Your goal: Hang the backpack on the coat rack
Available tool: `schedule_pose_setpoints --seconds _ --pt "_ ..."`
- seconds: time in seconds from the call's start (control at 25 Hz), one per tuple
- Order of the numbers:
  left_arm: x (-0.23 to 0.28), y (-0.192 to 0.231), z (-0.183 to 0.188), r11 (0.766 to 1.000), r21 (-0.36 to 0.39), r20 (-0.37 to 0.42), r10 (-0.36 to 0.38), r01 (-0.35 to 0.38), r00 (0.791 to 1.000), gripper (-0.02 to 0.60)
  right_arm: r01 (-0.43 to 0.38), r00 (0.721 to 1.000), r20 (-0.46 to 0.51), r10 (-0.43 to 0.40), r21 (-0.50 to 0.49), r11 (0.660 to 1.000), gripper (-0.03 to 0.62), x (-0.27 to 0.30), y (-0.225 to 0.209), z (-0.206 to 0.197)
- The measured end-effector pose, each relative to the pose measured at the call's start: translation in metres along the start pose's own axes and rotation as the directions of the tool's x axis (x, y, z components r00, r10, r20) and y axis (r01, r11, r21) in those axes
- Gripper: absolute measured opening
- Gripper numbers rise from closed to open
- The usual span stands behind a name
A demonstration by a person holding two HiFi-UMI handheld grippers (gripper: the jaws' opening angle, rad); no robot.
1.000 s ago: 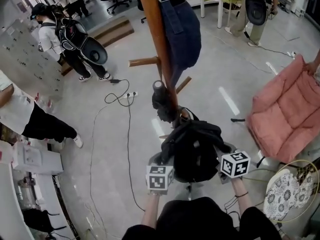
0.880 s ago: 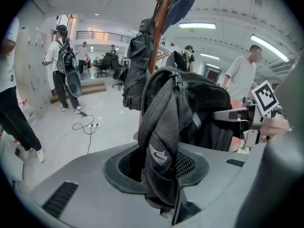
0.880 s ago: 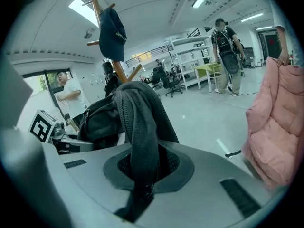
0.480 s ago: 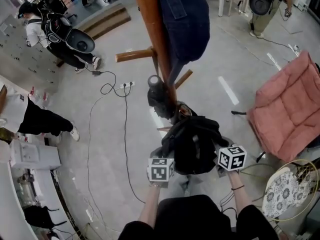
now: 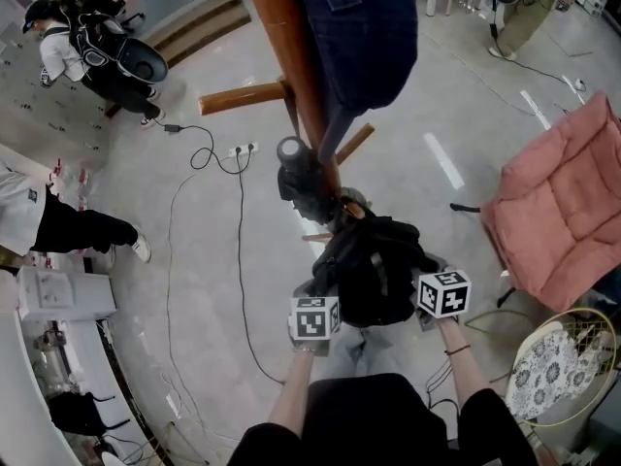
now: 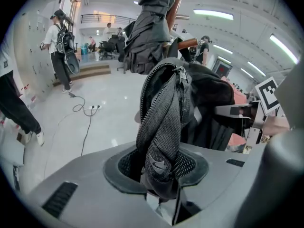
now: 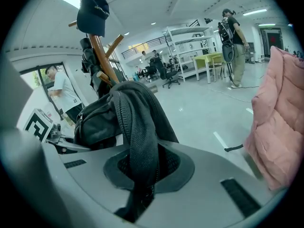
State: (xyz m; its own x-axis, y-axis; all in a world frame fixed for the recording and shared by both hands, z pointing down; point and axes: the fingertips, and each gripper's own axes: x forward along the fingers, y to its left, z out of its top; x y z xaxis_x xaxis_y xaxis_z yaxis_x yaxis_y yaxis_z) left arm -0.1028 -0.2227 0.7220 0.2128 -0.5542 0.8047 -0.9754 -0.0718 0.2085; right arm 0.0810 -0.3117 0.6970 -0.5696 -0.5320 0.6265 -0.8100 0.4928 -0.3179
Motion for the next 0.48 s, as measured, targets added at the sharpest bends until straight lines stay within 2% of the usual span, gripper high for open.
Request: schedule_pose_setpoints --seconds 0.48 --pt "0.024 0.013 0.002 0.997 -0.058 0.002 0.048 -0.048 0.999 0.140 0.008 1.000 -0.007 -0.008 -0.004 1.000 0.028 0.023 -0.009 0.000"
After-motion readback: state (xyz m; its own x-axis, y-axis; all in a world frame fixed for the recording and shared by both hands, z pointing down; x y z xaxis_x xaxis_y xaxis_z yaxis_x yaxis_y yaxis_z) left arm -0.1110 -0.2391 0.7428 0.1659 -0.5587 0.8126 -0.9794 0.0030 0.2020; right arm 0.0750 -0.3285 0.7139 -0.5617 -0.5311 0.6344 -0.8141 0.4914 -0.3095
